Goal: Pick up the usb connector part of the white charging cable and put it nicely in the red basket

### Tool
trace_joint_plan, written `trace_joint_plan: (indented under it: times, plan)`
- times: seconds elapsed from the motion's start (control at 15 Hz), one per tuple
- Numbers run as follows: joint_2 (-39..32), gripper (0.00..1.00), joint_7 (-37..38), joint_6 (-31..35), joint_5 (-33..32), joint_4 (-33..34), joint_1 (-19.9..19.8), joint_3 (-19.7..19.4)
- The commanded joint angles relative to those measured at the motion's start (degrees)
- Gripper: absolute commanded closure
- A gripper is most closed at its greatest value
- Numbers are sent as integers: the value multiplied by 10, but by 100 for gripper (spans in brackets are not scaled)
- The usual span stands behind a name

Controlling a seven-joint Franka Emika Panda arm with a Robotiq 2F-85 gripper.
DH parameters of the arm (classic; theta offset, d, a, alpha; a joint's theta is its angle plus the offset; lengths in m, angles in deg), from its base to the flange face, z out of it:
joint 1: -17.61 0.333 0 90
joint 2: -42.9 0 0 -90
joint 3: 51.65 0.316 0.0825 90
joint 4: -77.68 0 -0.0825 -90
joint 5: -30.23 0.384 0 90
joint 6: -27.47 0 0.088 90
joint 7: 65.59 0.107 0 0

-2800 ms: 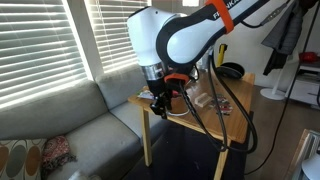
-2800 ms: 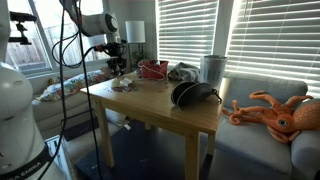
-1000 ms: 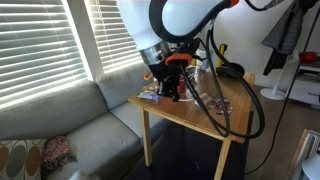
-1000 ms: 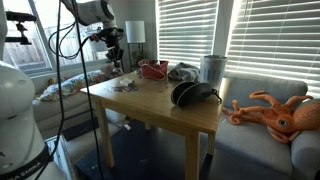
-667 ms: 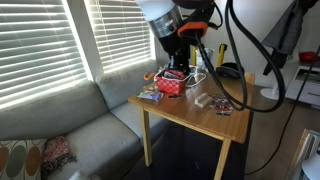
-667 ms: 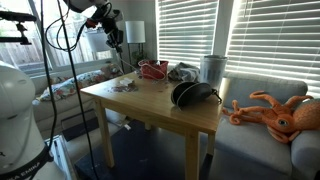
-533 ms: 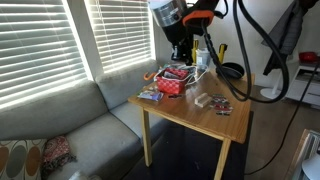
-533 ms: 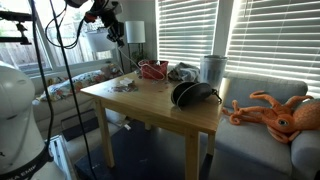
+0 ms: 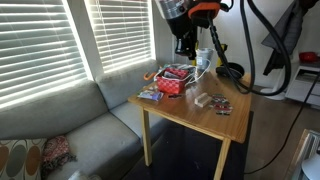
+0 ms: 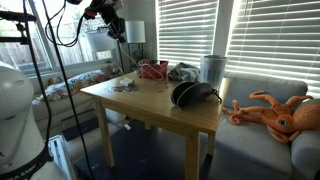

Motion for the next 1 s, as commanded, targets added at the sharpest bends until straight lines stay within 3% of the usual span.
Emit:
trace_joint_plan:
  times: [0.0, 0.4, 0.93]
  plan:
    - [17, 90, 42, 18, -58, 5, -25, -1]
    - [37, 92, 128, 106, -133, 10, -75, -21]
    - [-3, 91, 176, 243, -101, -27, -104, -46]
